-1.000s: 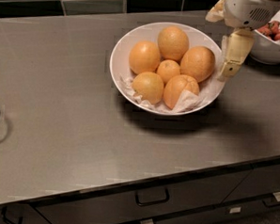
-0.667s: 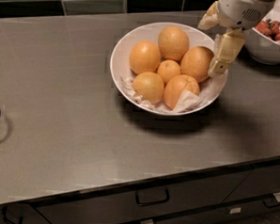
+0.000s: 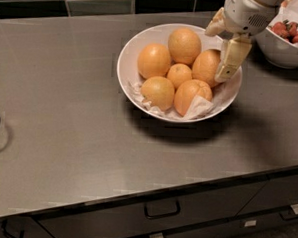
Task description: Pick orange from white bowl
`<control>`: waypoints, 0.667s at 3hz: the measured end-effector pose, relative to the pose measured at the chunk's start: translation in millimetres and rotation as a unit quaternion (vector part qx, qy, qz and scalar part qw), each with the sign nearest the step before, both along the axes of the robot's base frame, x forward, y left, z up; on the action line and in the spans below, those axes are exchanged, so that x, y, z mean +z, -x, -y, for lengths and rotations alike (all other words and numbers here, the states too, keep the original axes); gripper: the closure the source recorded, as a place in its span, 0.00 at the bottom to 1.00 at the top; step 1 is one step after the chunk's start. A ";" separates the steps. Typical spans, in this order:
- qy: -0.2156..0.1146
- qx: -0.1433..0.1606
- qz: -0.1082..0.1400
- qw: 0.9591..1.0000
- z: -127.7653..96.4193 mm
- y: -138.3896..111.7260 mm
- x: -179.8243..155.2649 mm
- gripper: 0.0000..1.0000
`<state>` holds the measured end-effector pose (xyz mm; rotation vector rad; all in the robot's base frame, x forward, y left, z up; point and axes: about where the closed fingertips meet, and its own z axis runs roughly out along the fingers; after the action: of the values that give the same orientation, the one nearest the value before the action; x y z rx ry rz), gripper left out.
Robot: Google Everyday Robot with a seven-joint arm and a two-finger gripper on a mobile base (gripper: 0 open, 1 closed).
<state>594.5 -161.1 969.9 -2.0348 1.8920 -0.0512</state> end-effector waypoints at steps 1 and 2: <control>0.000 0.000 0.000 1.000 0.0 0.0 -0.1 0.20; -0.002 -0.010 -0.005 1.000 5.7 3.4 -8.0 0.22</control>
Offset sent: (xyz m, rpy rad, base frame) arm -0.0185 -0.0179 -0.0181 -0.0014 0.0532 -0.0439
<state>591.0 -166.8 961.9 -2.0169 1.9167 -0.0414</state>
